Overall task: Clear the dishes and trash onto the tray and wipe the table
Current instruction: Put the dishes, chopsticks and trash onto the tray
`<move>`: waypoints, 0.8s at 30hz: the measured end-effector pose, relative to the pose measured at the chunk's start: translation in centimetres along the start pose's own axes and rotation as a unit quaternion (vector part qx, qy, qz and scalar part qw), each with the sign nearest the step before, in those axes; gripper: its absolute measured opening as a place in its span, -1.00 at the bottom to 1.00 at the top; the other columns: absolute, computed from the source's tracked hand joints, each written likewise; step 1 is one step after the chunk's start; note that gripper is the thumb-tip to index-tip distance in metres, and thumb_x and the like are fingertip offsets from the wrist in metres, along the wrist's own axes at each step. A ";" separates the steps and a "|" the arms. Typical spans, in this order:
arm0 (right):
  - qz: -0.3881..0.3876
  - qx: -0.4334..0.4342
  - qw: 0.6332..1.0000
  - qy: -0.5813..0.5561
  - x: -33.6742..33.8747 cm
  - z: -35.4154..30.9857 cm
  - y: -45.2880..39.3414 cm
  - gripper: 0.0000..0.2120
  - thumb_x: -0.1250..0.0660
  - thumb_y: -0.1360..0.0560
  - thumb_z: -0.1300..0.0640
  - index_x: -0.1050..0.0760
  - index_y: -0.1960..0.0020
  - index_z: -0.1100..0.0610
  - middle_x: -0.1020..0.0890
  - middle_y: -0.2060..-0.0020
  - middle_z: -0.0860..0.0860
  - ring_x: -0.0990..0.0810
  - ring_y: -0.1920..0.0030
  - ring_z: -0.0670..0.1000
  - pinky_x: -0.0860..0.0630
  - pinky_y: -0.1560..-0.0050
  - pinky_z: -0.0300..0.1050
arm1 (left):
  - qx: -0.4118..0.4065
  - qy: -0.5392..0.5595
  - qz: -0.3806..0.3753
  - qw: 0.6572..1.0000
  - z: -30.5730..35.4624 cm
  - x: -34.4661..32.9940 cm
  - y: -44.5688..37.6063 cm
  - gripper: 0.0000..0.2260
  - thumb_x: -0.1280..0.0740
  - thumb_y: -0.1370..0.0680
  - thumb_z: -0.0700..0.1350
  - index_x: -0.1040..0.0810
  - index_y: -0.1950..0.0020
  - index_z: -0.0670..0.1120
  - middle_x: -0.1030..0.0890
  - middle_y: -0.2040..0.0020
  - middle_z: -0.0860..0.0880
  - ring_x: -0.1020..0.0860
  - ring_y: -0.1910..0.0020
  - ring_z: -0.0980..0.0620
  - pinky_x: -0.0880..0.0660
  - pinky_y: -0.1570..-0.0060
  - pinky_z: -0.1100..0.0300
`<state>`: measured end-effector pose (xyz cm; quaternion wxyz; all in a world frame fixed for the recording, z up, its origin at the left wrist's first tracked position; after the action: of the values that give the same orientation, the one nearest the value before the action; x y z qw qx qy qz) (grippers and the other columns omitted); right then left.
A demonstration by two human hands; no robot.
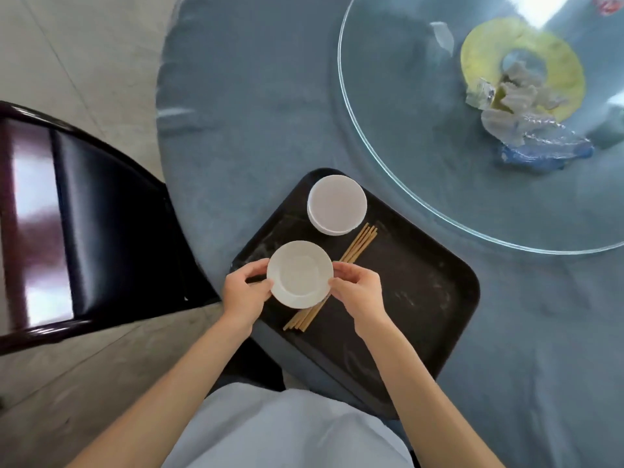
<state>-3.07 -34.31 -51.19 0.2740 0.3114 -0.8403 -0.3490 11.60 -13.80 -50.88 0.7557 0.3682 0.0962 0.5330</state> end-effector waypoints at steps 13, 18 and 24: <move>0.078 0.026 0.990 0.116 -3.3 -1.6 -1.5 -0.68 -0.41 -0.58 0.25 -0.63 -0.32 0.08 -0.68 -0.15 -0.02 -0.63 -0.14 -0.02 -0.62 -0.26 0.05 | 0.007 -0.143 -0.036 0.989 -0.2 2.3 -5.4 -0.69 -0.50 -0.49 -0.21 -0.69 -0.22 0.00 -0.72 0.00 0.11 -0.66 -0.07 0.08 -0.61 -0.21 -0.03; 0.056 0.039 0.989 0.128 -3.0 -2.3 -1.0 -0.71 -0.38 -0.62 0.13 -0.62 -0.33 0.07 -0.68 -0.17 -0.03 -0.65 -0.13 -0.02 -0.64 -0.23 0.06 | -0.006 -0.231 -0.076 0.970 3.1 2.2 -5.4 -0.76 -0.37 -0.55 0.02 -0.69 -0.17 0.03 -0.73 0.09 0.08 -0.68 0.02 0.05 -0.61 -0.13 0.06; 0.054 0.074 0.988 0.121 1.9 -4.1 -0.2 -0.75 -0.31 -0.67 0.03 -0.62 -0.30 0.02 -0.67 -0.14 -0.11 -0.65 -0.11 -0.10 -0.66 -0.12 -0.13 | -0.142 -0.276 -0.117 0.943 16.4 -2.2 -5.3 -0.74 -0.32 -0.60 -0.01 -0.65 -0.24 -0.01 -0.66 -0.07 0.07 -0.57 -0.10 0.10 -0.49 -0.23 0.12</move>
<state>-1.51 -37.51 -48.36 0.3680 0.3253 -0.8401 -0.2301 23.45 -23.98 -43.29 0.8542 0.3759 -0.1502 0.3264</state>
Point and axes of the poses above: each hand's wrist, its own y-axis away from the middle knuckle, its own x-axis out of the back of the hand, z = x × y, the point moved 10 cm from there along -y, towards the middle knuckle
